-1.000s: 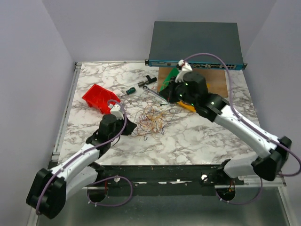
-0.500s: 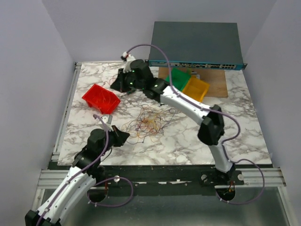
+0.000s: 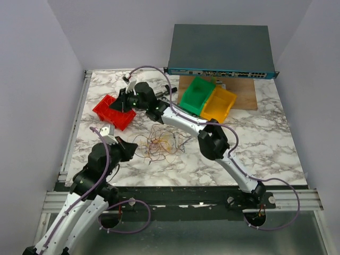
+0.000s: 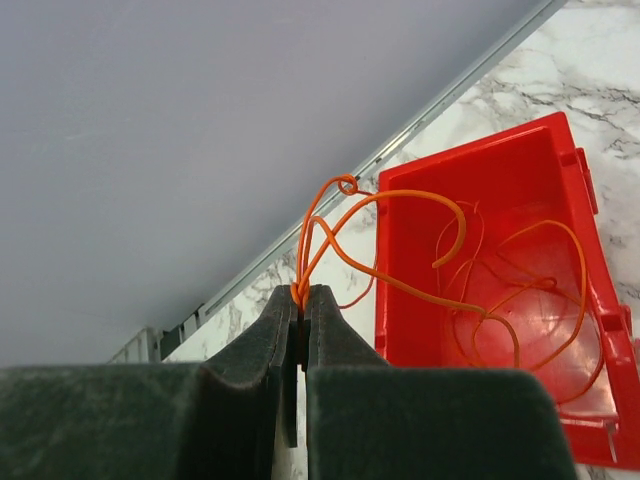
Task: Untangle the cables
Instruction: Place the cable in the bin.
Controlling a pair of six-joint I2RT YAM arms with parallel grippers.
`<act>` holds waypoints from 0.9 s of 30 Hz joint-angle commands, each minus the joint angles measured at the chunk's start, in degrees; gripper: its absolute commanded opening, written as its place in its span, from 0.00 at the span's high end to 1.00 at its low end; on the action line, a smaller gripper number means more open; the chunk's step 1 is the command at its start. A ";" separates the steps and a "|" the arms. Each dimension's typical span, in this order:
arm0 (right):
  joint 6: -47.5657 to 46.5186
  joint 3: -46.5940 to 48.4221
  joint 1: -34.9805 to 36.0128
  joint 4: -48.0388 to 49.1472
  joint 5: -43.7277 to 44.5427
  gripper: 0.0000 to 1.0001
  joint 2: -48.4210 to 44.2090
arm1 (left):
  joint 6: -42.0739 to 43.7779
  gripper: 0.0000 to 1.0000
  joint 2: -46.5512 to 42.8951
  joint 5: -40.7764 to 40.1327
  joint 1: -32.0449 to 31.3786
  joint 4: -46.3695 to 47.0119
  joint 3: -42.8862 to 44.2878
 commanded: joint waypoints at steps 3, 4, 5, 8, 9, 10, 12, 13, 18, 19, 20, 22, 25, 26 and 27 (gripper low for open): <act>0.57 5.03 -0.12 8.78 -1.04 0.99 7.67 | 2.84 1.00 4.63 -7.35 -0.15 -9.83 10.67; 0.62 5.24 -0.08 9.45 -0.69 0.99 8.72 | 3.29 1.00 5.73 -7.67 -0.15 -10.95 11.81; 0.62 5.55 -0.10 9.86 -0.09 1.00 9.52 | 3.54 1.00 6.32 -8.21 -0.10 -11.56 12.81; 0.73 7.05 -0.10 10.55 2.05 0.99 12.09 | 4.36 1.00 7.31 -8.65 -0.16 -11.49 14.06; 0.78 6.82 -0.10 10.74 3.34 0.99 12.39 | 4.73 1.00 7.36 -8.66 -0.18 -11.12 14.20; 0.88 6.18 -0.13 11.09 4.91 0.99 12.44 | 5.00 1.00 7.40 -8.59 -0.14 -10.72 14.33; 0.80 4.91 -0.12 11.59 7.71 0.99 11.97 | 5.44 1.00 7.80 -8.33 -0.15 -10.15 14.76; 0.79 4.36 -0.13 11.73 9.05 0.99 11.57 | 5.77 1.00 8.29 -8.10 -0.16 -9.98 14.97; 1.92 1.23 -0.10 12.06 16.52 0.99 9.02 | 6.96 1.00 11.23 -7.17 -0.15 -9.64 15.66; 2.09 0.92 -0.10 12.20 17.11 0.99 8.45 | 7.06 1.00 11.70 -7.16 -0.13 -9.42 15.54; 2.15 0.99 -0.12 12.11 17.39 0.99 8.07 | 7.06 1.00 12.20 -7.16 -0.13 -9.13 15.25; 1.88 1.79 -0.05 11.42 17.94 0.99 7.21 | 7.15 1.00 12.77 -6.91 -0.16 -8.59 14.87; 1.43 2.06 -0.10 10.57 18.63 0.99 6.02 | 7.24 1.00 13.37 -6.72 -0.18 -8.35 14.86; 1.41 1.48 -0.16 10.95 20.23 0.99 5.30 | 7.32 1.00 13.43 -6.72 -0.18 -8.31 14.96; 1.39 0.50 -0.21 11.33 20.38 0.99 4.60 | 7.45 1.00 13.43 -6.76 -0.18 -8.35 15.01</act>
